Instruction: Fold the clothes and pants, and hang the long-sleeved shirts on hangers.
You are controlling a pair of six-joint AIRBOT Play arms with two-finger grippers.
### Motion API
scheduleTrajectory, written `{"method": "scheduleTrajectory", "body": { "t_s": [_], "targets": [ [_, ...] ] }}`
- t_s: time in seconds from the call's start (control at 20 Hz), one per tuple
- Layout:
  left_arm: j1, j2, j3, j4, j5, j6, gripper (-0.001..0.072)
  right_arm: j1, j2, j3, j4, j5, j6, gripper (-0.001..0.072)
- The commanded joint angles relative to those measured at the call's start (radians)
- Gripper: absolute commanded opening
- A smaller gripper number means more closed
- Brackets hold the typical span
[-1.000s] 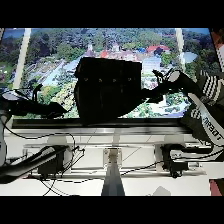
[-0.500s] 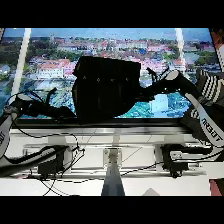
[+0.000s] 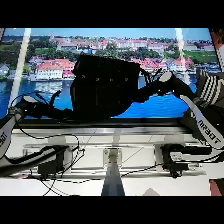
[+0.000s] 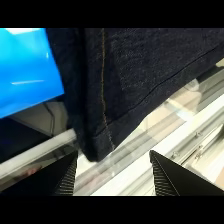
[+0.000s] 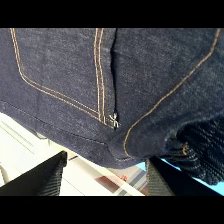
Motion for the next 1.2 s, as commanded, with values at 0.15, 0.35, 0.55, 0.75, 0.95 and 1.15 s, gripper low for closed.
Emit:
{"method": "scheduleTrajectory", "body": {
  "t_s": [0.15,0.35,0.55,0.75,0.95,1.15],
  "targets": [
    [-0.003,-0.001,-0.004,-0.011,0.127,0.013,0.0215,0.003,0.001,0.008,-0.005,-0.001,-0.002,0.0531],
    [-0.019,-0.001,-0.004,-0.042,0.129,0.097,0.0014,-0.003,0.003,0.078,-0.109,0.022,0.002,0.0531],
    [-0.075,-0.001,-0.003,-0.079,0.130,0.165,0.0013,-0.048,0.003,0.172,-0.283,0.100,0.031,0.0530],
    [-0.090,0.000,0.003,-0.143,0.148,0.185,0.0013,-0.108,0.003,0.196,-0.348,0.141,0.036,0.0531],
    [-0.088,-0.001,0.007,-0.143,0.148,0.185,0.0014,-0.115,-0.002,0.196,-0.396,0.072,0.035,0.0531],
    [-0.088,-0.001,0.007,-0.143,0.148,0.185,0.0014,-0.119,-0.064,0.196,-0.351,0.040,0.062,0.0531]
  ]
}}
